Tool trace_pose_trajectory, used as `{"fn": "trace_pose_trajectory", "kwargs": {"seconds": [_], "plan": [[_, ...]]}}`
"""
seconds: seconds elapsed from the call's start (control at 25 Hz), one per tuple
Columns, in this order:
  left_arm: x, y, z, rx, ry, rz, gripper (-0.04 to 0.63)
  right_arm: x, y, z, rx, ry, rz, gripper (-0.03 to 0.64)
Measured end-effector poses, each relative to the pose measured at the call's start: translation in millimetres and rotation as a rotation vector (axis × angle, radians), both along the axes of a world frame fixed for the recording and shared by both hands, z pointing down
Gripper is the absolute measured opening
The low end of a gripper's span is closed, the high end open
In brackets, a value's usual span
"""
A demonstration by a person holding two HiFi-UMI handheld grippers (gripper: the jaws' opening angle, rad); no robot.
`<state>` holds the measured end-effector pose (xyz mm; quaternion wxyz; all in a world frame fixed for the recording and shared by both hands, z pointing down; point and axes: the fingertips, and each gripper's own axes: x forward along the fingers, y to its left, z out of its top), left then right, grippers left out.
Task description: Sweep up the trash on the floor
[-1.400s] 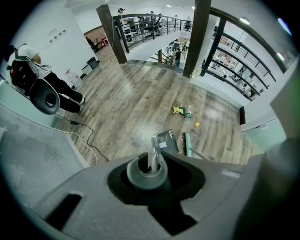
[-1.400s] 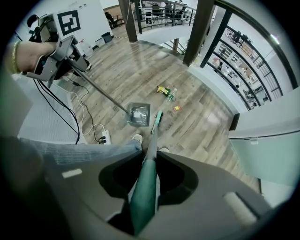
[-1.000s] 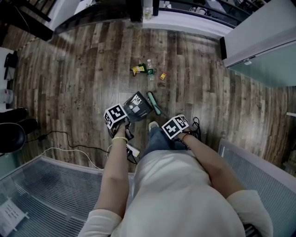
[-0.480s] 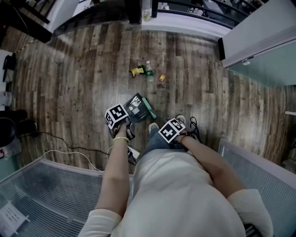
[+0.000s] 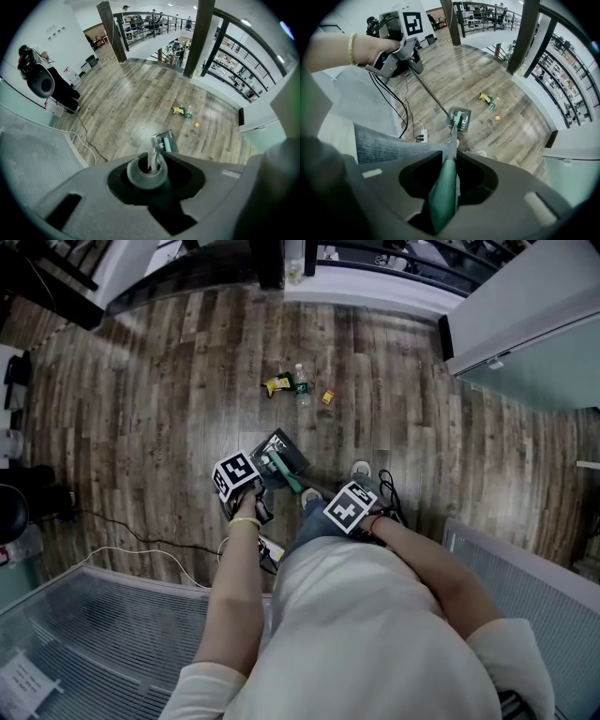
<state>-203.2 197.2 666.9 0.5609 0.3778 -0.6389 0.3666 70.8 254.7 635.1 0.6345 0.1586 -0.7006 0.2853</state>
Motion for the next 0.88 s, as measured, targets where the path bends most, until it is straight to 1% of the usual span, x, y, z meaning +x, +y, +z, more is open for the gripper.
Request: {"fn": "trace_pose_trajectory", "kwargs": {"seconds": [0.12,0.44,0.72,0.88], "plan": [[0.3,-0.4,-0.2,0.0,-0.003,0.0,0.097,2.4,-3.1,-4.2,0.007,0.003,-0.022,0.101],[4.9,-6.5,0.8,-0.005,-0.006,0.0,0.097,25.5,-25.4,-6.1,0.003,0.012,-0.012,0.101],[7.2,-9.7,1.1,-0.008,0.0,-0.009,0.097,58.0,-62.0,-13.8,-0.004,0.018,0.031,0.101],[5.9,-11.2,-1.0,-0.004,0.013,-0.019,0.095,72.1,-85.9,-20.1,-0.007,-0.021,0.074,0.101]]}}
